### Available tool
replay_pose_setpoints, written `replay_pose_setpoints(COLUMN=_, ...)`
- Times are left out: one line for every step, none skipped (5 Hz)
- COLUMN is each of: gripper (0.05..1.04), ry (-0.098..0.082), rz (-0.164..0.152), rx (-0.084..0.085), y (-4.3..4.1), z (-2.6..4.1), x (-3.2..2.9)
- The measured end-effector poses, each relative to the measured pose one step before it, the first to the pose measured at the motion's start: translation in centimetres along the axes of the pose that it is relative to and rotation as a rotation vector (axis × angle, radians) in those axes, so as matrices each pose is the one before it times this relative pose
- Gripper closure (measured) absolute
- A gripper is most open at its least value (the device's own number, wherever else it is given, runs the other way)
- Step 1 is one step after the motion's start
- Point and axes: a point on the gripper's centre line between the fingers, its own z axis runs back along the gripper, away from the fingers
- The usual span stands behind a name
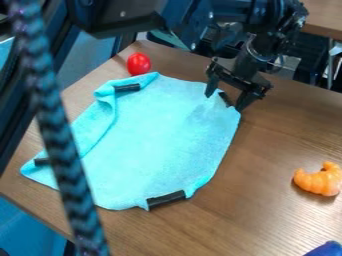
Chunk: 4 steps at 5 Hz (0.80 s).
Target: Fold the cloth from left to right
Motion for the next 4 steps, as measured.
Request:
replay_pose_setpoints(gripper=0.410, ry=0.0290, rz=0.0276, rx=-0.0215, y=0.089, z=-0.232, x=-0.202)
replay_pose_setpoints(gripper=0.710, ry=0.0399, rz=0.0383, rx=-0.0366, y=0.390, z=-0.517, x=-0.045)
replay_pose_setpoints(gripper=0.918, ry=0.0208, rz=-0.0005, rx=-0.0285, y=-0.037, z=-0.361, x=-0.130)
replay_pose_setpoints(gripper=1.018, ry=0.0046, rz=-0.0354, rx=-0.0168, y=-0.265, z=0.002, x=-0.077)
